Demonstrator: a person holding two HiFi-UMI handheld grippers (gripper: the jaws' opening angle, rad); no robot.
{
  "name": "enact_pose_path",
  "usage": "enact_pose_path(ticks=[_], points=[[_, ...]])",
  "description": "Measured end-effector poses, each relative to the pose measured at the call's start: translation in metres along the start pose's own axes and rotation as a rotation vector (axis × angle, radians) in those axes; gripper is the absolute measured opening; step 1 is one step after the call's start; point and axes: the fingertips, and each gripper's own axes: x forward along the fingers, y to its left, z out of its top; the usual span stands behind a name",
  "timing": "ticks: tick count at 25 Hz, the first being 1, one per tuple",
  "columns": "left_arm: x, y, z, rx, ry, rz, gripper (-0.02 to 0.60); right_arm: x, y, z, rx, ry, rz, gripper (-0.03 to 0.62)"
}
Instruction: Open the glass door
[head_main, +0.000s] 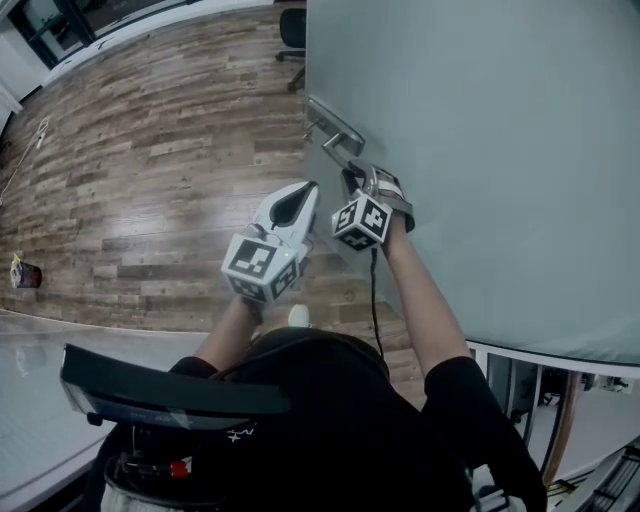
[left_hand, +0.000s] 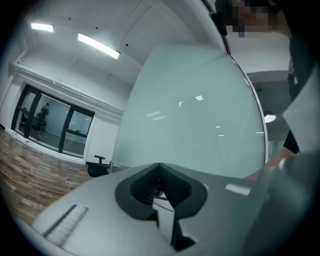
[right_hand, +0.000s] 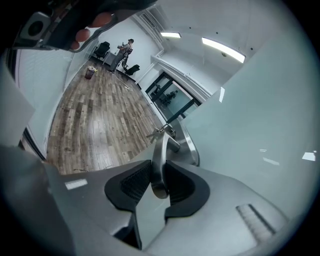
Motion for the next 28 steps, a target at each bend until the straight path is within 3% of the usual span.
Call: enact_pose_path(ticks=[13, 20, 28], points=[[0.028, 0.028, 0.0, -0.016, -0.015, -0.05, 0.0, 0.032, -0.061, -0.06, 0.067, 0.107, -0.091, 0.095], [0.053, 0.044, 0.003, -0.027, -0.006, 0.008, 0.0, 0.051, -0.097, -0.088, 0.097, 0.134, -0.12, 0.094], [0.112, 0.044, 0.007, -0.009, -0.025, 0.019, 0.0, 0.082, -0.137, -0.123, 0.15, 0.172, -0.149, 0.094]])
